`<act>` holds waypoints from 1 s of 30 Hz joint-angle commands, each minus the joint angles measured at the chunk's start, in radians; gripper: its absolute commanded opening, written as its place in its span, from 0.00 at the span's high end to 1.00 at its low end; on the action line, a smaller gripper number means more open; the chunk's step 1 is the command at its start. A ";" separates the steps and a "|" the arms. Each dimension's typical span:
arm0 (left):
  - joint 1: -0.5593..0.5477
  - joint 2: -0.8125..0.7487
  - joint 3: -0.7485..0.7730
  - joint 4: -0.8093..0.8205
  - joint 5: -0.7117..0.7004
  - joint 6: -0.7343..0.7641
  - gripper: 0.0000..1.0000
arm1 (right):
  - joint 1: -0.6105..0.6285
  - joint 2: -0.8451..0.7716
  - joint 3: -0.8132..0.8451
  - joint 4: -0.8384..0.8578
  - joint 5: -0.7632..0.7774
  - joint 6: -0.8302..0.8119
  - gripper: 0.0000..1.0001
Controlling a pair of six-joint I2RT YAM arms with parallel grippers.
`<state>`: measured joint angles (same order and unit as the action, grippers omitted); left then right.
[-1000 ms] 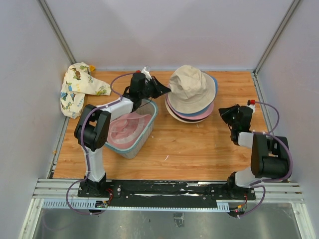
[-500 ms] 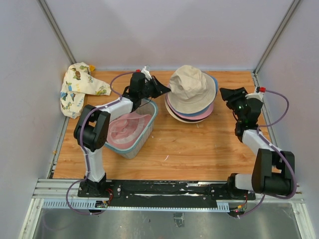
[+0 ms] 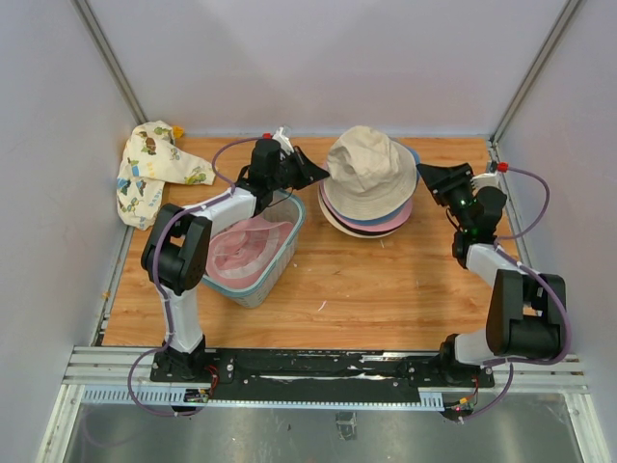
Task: Stack the hats
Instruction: Stack the hat on the hat.
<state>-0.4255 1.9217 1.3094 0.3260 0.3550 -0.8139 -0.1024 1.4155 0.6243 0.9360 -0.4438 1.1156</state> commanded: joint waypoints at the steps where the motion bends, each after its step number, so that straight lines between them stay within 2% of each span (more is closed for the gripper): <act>1: 0.004 -0.029 0.024 -0.024 -0.026 0.036 0.99 | 0.003 -0.008 0.048 0.040 -0.051 0.019 0.48; 19: -0.007 -0.040 0.037 -0.015 -0.023 0.035 0.99 | 0.051 0.135 0.114 0.109 -0.119 0.072 0.54; 23: -0.007 -0.038 0.039 -0.011 -0.020 0.034 0.99 | 0.055 0.157 0.119 0.145 -0.135 0.097 0.67; 28: -0.007 -0.040 0.032 -0.007 -0.022 0.033 1.00 | 0.054 0.163 0.093 0.159 -0.134 0.098 0.97; 30: -0.007 -0.043 0.028 -0.009 -0.026 0.034 1.00 | 0.048 0.168 0.071 0.166 -0.120 0.095 0.99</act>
<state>-0.4290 1.9209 1.3205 0.3088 0.3492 -0.8082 -0.0711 1.5749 0.7101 1.0382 -0.5472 1.2057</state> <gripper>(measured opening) 0.028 0.039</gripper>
